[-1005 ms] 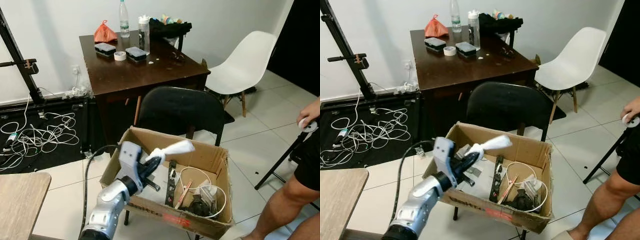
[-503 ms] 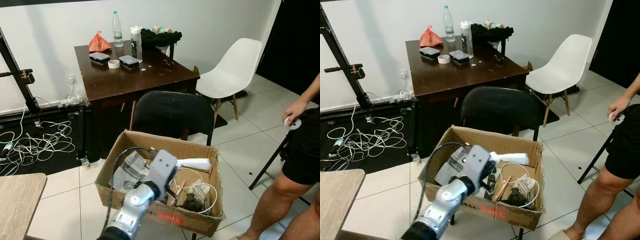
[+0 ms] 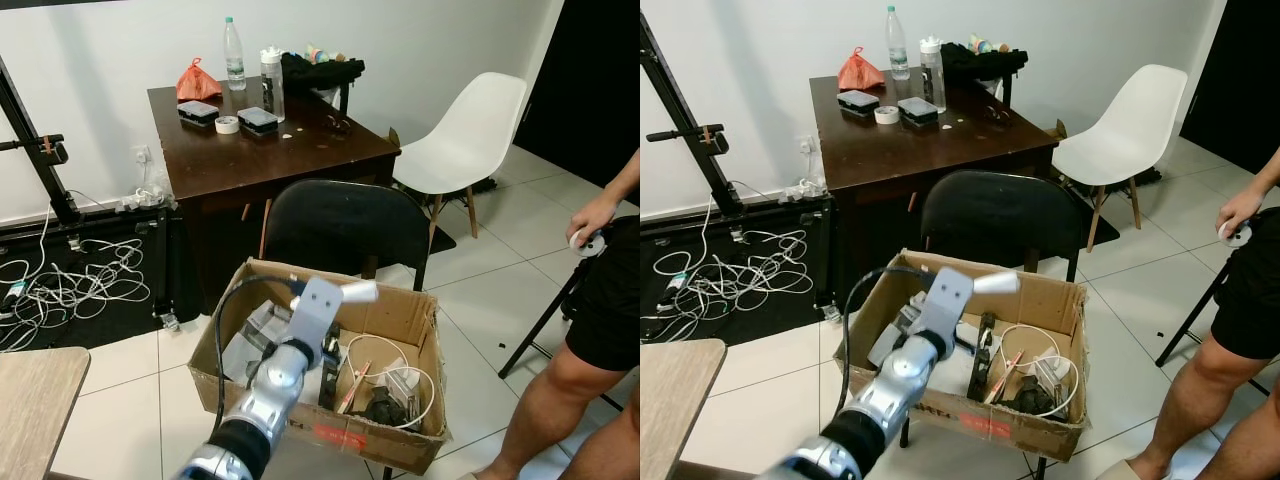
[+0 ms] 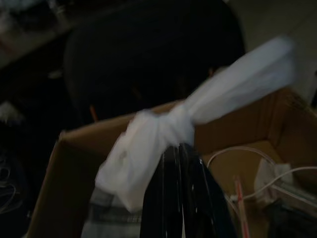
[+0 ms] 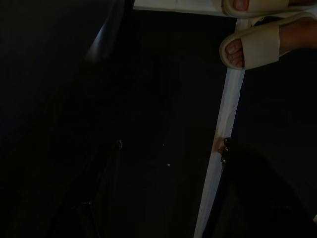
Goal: Picking trash to rubbish bin
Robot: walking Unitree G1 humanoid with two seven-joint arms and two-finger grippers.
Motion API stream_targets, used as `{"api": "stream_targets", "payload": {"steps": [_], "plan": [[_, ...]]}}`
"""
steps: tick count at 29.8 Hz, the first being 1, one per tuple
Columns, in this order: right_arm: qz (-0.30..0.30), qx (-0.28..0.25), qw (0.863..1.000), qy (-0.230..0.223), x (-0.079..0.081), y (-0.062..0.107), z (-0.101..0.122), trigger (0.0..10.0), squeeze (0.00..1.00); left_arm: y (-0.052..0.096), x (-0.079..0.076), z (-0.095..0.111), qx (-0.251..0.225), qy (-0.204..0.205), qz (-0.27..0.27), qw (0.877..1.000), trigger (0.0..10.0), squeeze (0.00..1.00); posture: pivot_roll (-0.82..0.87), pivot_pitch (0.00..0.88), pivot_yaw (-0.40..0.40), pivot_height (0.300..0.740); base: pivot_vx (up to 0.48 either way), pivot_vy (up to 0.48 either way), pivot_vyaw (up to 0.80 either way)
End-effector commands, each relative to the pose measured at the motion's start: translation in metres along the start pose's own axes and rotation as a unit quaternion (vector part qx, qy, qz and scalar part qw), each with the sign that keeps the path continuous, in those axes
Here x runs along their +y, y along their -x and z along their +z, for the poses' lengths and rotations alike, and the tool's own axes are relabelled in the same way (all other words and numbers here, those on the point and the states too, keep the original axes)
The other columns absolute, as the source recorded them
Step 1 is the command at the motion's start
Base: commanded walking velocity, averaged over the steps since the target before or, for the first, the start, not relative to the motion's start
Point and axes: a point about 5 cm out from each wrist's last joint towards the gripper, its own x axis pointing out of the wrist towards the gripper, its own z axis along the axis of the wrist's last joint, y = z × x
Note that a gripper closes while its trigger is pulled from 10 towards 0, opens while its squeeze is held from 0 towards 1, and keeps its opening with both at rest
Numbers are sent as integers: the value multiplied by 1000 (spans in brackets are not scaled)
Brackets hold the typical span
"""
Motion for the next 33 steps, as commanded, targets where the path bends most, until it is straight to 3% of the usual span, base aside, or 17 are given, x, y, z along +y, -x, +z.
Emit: {"api": "stream_targets", "payload": {"steps": [1,4,5,10,12,13,17,21,24,25,26,27,28,29,30,31,33], "plan": [[5,11,1000,-5,5,0,-7,10000,0,2,14,-6,9,2,16,1000,10000,0,-206,160,58,740,0,0,0],[5,12,1000,-5,5,0,-7,10000,0,2,28,-7,9,6,29,1000,10000,0,-203,163,59,740,0,0,0],[6,13,1000,-4,6,0,-8,10000,0,5,50,-11,12,8,46,999,10000,0,-199,169,62,740,0,0,0],[9,15,1000,-4,7,0,-9,10000,0,14,77,-21,25,-7,68,997,10000,0,-194,177,65,740,0,0,0],[9,15,1000,-4,7,0,-9,10000,0,16,81,-23,26,-10,68,997,10000,0,-194,181,66,740,0,0,0],[10,15,1000,-5,8,0,-10,10000,0,19,83,-26,28,-23,65,997,10000,1000,-194,182,66,740,0,0,0],[10,15,1000,-6,8,0,-11,10000,0,20,84,-27,23,-25,59,998,10000,1000,-199,186,68,740,0,0,0],[10,16,1000,-7,8,0,-11,10000,0,19,82,-23,5,2,40,999,10000,1000,-199,186,66,740,0,0,0],[9,16,1000,-7,8,0,-11,10000,0,18,77,-21,-9,51,11,999,10000,1000,-199,186,65,740,0,0,0],[9,16,1000,-6,8,0,-11,10000,0,18,75,-20,-21,120,-24,992,10000,431,-199,185,66,740,0,0,0],[9,16,1000,-6,8,0,-11,10000,0,18,75,-20,-21,120,-24,992,10000,431,-199,185,66,740,0,0,0],[9,16,1000,-6,8,0,-11,10000,0,20,76,-20,-28,155,-37,987,10000,0,-200,186,66,740,0,0,0],[9,16,1000,-7,8,0,-10,10000,0,23,78,-24,-35,227,-63,971,10000,0,-197,185,65,740,0,0,0],[9,16,1000,-7,8,0,-10,10000,0,23,78,-24,-35,227,-63,971,10000,0,-197,185,65,740,0,0,0],[9,15,1000,-7,8,0,-10,10000,0,31,79,-30,-48,292,-117,948,10000,0,-197,185,65,740,0,0,0],[9,15,1000,-7,8,0,-10,10000,0,31,79,-30,-48,292,-117,948,10000,0,-197,185,65,740,0,0,0],[9,15,1000,-5,8,0,-10,10000,0,45,83,-39,-66,347,-171,920,10000,0,-189,184,62,740,0,0,0]]}}
